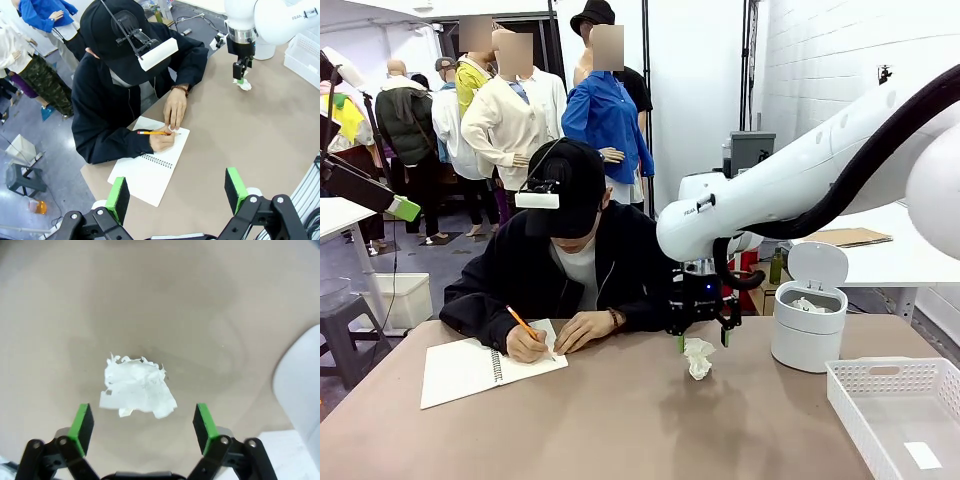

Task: Sort the paper based on its condition.
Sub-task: If a person hands you a paper, place it in the Organizing basket , and if it's crumpled, put it in the Trash can.

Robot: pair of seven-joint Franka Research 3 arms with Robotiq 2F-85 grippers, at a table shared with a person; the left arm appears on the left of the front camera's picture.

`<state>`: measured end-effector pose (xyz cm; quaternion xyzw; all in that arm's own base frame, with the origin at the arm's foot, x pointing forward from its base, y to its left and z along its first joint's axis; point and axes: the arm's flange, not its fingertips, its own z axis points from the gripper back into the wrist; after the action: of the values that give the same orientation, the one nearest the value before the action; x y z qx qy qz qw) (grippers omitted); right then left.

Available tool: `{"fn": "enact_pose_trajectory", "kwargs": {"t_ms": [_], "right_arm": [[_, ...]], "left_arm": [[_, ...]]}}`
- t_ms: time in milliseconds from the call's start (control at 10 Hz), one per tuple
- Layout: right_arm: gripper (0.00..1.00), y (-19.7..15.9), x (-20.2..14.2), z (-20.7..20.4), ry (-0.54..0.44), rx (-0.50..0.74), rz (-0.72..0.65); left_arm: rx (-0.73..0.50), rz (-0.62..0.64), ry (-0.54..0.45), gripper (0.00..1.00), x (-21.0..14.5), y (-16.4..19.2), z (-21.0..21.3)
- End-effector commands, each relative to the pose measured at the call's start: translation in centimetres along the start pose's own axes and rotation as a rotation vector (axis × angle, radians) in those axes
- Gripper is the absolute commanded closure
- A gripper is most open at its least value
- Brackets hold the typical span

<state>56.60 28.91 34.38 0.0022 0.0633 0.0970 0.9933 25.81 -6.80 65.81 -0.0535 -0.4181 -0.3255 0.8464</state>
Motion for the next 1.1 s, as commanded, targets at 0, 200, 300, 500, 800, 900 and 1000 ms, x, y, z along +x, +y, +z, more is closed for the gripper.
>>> {"fn": "enact_pose_trajectory", "kwargs": {"t_ms": [0,200,300,500,800,900,1000], "right_arm": [[0.00,0.0,1.5,-0.9,0.055,-0.029,0.043],[0.00,-0.1,1.7,-2.6,0.110,0.012,0.067],[0.00,0.1,1.6,-3.2,0.120,0.026,0.079],[0.00,0.1,1.9,-3.6,0.106,0.053,0.100],[0.00,0.2,1.2,-4.0,0.106,0.020,0.087],[0.00,0.2,1.2,-4.0,0.106,0.020,0.087],[0.16,0.3,1.3,-3.9,0.106,0.030,0.104]], "left_arm": [[0.001,0.002,0.000,0.00,0.0,0.1,0.0],[0.001,0.002,0.000,0.00,0.0,0.1,0.0],[0.001,0.002,0.000,0.00,0.0,0.1,0.0],[0.001,0.002,0.000,0.00,0.0,0.1,0.0],[0.001,0.002,0.000,0.00,0.0,0.1,0.0],[0.001,0.002,0.000,0.00,0.0,0.1,0.0],[0.001,0.002,0.000,0.00,0.0,0.1,0.0]]}}
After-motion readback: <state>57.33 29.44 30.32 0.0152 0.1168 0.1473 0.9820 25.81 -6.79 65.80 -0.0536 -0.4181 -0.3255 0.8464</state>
